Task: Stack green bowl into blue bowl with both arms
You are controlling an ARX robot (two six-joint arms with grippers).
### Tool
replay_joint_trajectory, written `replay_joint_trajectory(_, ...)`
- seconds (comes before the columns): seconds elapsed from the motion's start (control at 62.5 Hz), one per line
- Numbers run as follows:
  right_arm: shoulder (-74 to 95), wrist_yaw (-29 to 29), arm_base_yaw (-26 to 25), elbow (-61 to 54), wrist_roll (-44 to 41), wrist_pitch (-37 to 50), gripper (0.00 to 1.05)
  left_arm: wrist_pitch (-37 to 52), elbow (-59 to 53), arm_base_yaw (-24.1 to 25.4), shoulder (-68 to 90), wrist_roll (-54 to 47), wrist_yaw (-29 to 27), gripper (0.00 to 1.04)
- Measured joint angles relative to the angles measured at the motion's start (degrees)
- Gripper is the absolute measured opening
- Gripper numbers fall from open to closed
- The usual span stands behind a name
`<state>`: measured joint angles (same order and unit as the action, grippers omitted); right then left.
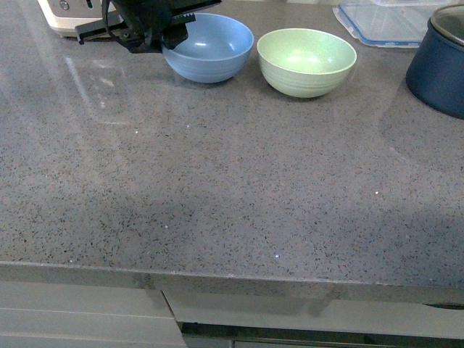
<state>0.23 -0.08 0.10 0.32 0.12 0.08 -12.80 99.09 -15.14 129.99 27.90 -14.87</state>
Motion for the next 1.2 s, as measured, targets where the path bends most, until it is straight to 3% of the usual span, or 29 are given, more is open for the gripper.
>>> replay_joint_trajectory(0.4, 0.0, 0.0, 0.0, 0.0, 0.0, 0.0, 0.95, 1.11, -2.03, 0.04, -0.63, 1.73, 0.13, 0.05)
replay_joint_trajectory(0.784, 0.0, 0.0, 0.0, 0.0, 0.0, 0.0, 0.95, 2.19, -2.49, 0.94, -3.37, 1.05, -1.53, 0.61)
replay_joint_trajectory(1.008, 0.0, 0.0, 0.0, 0.0, 0.0, 0.0, 0.95, 5.05, -9.77, 1.95, -10.67, -0.92, -3.15, 0.99)
replay_joint_trajectory(1.2, 0.0, 0.0, 0.0, 0.0, 0.02, 0.0, 0.95, 7.52, -24.72, 2.27, -24.2, -4.79, -4.5, 0.98)
